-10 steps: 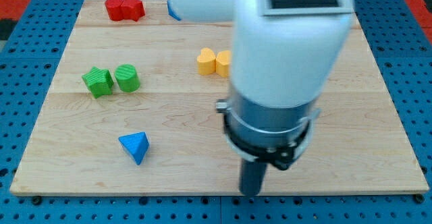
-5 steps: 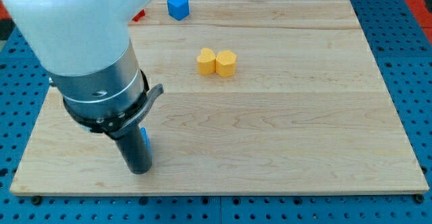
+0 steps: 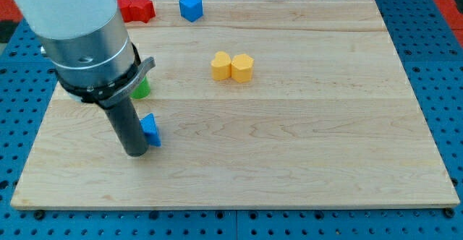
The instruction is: Slide blue triangle to the top center
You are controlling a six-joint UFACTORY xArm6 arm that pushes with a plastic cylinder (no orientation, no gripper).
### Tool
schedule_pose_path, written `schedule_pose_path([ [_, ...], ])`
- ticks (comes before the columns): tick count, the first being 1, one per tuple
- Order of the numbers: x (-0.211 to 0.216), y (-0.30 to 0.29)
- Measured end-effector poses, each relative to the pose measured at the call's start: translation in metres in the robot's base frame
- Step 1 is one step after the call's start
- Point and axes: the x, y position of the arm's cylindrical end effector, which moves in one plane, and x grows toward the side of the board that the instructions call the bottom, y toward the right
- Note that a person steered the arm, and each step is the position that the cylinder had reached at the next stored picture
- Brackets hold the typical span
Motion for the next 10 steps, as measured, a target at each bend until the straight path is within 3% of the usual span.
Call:
schedule_pose_path([
  [2, -0.04, 0.012],
  [4, -0.058, 0.067],
  [6, -0.032, 0.052],
  [8, -0.11, 0.026],
  [10, -0.159, 0.014],
])
